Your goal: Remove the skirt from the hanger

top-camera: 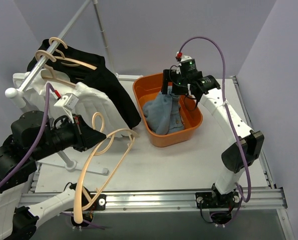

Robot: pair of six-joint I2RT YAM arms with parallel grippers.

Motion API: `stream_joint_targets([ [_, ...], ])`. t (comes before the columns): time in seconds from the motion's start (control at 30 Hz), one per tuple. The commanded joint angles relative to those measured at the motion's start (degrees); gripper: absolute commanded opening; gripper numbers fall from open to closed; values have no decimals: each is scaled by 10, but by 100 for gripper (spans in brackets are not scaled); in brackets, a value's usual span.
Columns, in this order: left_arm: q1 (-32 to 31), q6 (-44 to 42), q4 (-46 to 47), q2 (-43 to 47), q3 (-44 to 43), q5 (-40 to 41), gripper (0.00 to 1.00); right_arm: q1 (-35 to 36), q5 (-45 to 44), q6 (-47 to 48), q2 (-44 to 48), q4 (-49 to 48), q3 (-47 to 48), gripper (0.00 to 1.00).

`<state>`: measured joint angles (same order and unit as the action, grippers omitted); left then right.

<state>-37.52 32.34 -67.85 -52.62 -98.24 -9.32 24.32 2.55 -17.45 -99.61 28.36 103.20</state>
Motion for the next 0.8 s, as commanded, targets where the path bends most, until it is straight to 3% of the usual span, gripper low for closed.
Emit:
stream_joint_targets([
  [0.0,-2,34,37,6,5,-64,2,39,57,-36,78,32,25,95],
  [0.1,-2,58,48,11,6,-98,2,67,97,-66,138,32,2,95],
  [0.27,-2,102,80,32,3,-151,2,95,264,-122,257,-6,-98,93],
  [0.4,-1,140,118,57,8,-177,2,99,351,-172,355,-85,-175,93],
  [0.6,-2,219,232,87,38,-276,2,107,526,-273,403,-193,-252,88],
  [0.77,-1,234,248,106,38,-289,2,115,583,-276,417,-181,-244,86],
])
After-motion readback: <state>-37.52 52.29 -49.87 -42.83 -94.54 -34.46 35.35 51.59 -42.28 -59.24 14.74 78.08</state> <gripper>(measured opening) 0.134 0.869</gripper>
